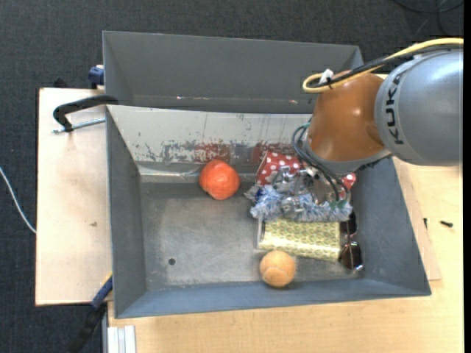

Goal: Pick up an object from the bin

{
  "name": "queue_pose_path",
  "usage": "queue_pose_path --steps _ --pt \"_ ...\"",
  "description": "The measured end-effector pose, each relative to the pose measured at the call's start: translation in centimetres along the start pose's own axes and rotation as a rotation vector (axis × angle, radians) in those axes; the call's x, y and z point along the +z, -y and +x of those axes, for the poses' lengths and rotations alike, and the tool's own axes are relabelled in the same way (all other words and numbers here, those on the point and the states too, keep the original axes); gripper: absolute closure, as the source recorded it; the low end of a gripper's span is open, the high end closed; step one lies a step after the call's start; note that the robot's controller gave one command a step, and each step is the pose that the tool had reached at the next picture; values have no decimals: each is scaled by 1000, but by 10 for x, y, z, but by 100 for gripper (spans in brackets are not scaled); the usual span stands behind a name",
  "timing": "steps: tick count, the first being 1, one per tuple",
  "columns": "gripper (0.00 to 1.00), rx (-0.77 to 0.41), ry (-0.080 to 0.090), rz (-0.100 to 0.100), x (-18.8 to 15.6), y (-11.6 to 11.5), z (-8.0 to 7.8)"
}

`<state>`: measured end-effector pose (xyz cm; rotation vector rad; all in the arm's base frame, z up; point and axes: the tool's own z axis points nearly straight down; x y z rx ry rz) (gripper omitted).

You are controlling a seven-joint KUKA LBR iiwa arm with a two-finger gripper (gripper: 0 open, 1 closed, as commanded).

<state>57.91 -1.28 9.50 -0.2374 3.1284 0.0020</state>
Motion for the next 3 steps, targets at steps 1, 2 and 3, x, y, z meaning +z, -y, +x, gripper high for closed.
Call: queue_pose_path --steps 1,2,3 --pt "100 0 -3 -1 -15 0 1" --pt "100 0 -3 0 -33 0 0" --pt "100 1 3 1 -49 -1 -1"
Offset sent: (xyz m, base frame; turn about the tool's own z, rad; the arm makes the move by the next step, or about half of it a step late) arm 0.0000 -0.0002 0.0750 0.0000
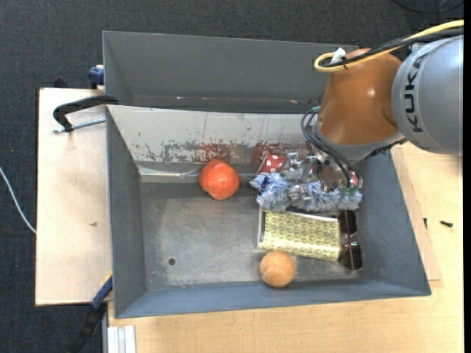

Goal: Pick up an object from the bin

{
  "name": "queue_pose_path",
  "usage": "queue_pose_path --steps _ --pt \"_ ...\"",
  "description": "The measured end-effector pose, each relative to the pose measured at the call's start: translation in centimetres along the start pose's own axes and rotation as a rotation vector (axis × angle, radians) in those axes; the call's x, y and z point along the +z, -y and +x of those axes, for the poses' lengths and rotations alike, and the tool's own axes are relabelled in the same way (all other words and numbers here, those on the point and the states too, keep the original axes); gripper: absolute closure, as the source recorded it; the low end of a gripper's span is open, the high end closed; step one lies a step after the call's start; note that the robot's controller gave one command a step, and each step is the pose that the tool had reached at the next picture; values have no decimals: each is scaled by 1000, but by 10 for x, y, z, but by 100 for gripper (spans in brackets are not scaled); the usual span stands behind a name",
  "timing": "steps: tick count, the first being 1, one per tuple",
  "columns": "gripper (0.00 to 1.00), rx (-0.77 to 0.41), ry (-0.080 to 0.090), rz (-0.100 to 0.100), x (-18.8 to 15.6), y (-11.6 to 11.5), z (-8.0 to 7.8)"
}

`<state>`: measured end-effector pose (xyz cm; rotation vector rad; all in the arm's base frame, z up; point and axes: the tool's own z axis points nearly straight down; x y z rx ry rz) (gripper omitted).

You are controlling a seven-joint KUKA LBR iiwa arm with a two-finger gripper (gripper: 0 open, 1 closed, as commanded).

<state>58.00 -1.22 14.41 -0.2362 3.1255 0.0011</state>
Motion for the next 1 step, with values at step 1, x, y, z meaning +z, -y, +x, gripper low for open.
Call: queue_pose_path --steps 1 --pt "100 0 4 1 -7 0 -1"
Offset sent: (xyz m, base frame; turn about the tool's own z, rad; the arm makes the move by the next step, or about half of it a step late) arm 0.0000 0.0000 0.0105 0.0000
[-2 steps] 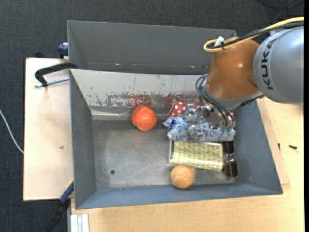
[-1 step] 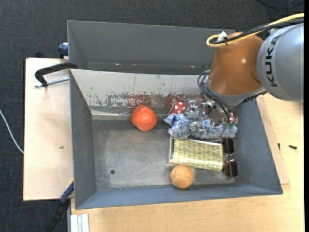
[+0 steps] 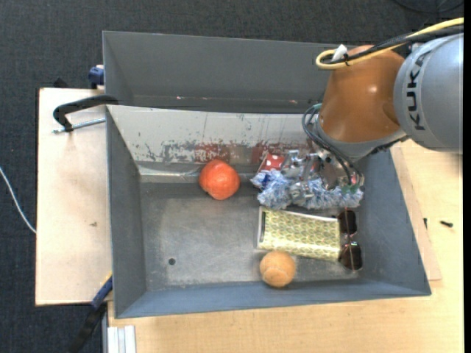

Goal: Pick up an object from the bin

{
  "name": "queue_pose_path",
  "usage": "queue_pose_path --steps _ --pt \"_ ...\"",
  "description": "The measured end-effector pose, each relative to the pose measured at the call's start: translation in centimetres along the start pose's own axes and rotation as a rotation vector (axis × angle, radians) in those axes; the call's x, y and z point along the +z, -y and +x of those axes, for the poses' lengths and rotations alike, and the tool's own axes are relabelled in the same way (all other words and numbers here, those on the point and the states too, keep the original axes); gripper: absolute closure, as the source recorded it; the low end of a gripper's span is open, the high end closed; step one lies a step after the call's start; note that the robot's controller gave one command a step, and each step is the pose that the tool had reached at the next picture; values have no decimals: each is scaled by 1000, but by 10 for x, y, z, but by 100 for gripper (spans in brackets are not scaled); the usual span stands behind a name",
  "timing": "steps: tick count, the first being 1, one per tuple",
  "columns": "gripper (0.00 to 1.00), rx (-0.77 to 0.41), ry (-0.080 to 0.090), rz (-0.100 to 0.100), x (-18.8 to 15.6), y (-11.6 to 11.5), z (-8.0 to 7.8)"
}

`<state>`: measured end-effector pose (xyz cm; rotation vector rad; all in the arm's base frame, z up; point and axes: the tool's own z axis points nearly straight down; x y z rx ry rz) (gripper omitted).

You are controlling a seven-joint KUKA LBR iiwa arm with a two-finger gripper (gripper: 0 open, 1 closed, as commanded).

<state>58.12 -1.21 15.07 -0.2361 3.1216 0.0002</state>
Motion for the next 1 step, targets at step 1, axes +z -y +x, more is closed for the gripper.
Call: queue_pose_path --steps 1 --pt "100 0 -1 -1 -2 0 0"
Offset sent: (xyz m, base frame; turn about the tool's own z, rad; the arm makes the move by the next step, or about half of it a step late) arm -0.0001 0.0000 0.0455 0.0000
